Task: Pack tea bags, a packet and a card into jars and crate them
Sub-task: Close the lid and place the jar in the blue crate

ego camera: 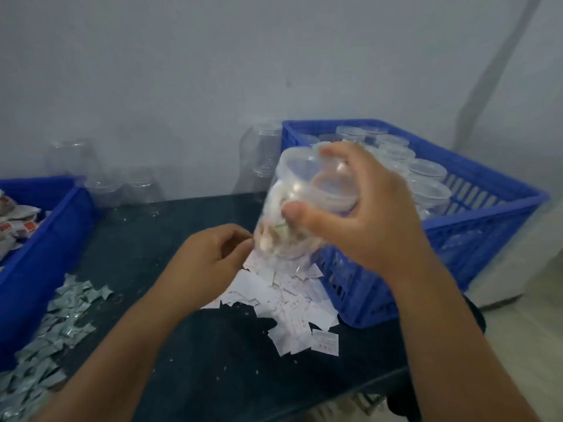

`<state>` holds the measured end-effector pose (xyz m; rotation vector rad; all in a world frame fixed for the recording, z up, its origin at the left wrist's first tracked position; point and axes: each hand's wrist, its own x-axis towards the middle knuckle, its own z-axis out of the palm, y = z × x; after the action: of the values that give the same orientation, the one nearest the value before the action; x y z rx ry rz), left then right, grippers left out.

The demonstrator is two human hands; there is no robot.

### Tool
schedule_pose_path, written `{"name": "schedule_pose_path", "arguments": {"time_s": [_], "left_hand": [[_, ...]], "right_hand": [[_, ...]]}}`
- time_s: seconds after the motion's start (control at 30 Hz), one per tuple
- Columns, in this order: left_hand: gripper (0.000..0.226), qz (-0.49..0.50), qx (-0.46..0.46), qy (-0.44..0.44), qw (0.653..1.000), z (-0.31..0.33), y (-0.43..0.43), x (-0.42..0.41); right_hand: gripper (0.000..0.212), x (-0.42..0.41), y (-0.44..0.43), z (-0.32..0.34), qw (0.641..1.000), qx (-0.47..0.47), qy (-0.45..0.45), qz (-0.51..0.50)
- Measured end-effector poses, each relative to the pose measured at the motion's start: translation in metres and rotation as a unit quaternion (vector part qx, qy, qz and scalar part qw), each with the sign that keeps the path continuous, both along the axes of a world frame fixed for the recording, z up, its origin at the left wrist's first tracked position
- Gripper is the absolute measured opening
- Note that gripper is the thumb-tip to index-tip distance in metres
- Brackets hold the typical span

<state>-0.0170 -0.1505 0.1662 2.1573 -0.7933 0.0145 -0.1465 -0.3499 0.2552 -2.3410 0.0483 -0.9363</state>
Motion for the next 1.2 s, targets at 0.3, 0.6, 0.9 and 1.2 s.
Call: {"name": "schedule_pose_path", "arguments": {"time_s": [0.3, 0.6, 0.9, 1.2], "left_hand": [[0.062, -0.238, 0.042, -0.124, 0.962, 0.034, -0.138, -0.030], [0.053, -0.227, 0.025, -0.115, 0.967, 0.018, -0.160, -0.028], [0.044, -0.221, 0.005, -0.098, 0.970, 0.014, -0.161, -0.029], [0.044, -0.227, -0.011, -0.090, 0.970, 0.010, -0.163, -0.028]], "right_hand": [[0.099, 0.016, -0.147, 0.092, 0.963, -0.043, 0.043, -0.263], [0.122, -0.021, -0.243, 0.084, 0.856, -0.030, 0.362, -0.367], [0.100, 0.016, -0.258, 0.031, 0.817, -0.049, 0.501, -0.280], [0.127, 0.023, -0.260, 0.011, 0.799, -0.087, 0.520, -0.291]]}}
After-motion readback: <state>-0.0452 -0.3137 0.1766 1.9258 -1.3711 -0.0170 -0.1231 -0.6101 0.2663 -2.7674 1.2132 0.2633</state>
